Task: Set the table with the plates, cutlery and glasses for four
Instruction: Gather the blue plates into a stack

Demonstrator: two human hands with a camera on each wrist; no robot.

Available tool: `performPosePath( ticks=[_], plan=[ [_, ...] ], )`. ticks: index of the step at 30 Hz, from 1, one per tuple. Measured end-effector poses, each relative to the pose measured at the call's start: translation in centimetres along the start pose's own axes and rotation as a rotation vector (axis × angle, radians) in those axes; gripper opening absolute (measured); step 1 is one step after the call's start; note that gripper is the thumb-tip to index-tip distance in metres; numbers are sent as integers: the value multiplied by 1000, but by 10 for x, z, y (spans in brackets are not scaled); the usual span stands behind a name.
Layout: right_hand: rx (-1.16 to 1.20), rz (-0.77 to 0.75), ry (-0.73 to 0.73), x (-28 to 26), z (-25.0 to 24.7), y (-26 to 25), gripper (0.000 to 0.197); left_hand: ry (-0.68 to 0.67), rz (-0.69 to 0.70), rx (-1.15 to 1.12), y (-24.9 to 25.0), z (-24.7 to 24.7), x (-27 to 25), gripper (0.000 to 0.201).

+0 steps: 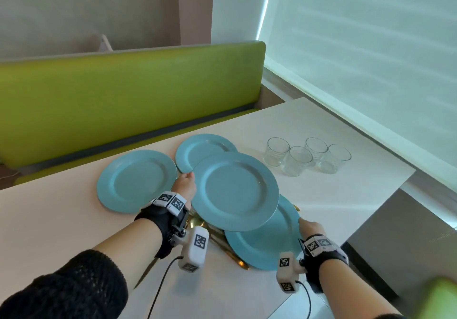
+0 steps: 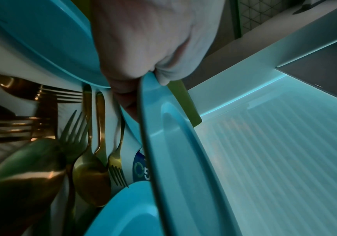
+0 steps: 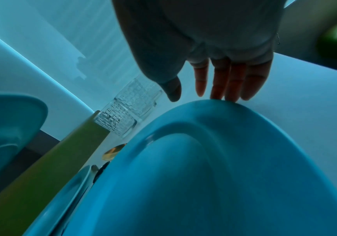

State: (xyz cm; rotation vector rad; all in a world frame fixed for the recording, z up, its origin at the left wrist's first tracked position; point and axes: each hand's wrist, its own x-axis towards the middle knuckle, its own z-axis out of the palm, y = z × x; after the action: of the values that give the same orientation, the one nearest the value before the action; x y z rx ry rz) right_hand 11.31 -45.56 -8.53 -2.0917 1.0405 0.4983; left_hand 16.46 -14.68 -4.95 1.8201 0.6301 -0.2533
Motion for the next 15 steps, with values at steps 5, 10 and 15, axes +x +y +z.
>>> performPosePath(
  ticks=[5,10,15],
  plan=[
    [-9,-1,-47,4,1,-5,45,24,-14,6,4,9,10,46],
    [5,-80,-39,1,-9,-19,58,42,-50,7,2,19,12,47],
    [95,-207,-21,3,-21,-39,59,26,-44,-23,7,27,15,45]
  ],
)
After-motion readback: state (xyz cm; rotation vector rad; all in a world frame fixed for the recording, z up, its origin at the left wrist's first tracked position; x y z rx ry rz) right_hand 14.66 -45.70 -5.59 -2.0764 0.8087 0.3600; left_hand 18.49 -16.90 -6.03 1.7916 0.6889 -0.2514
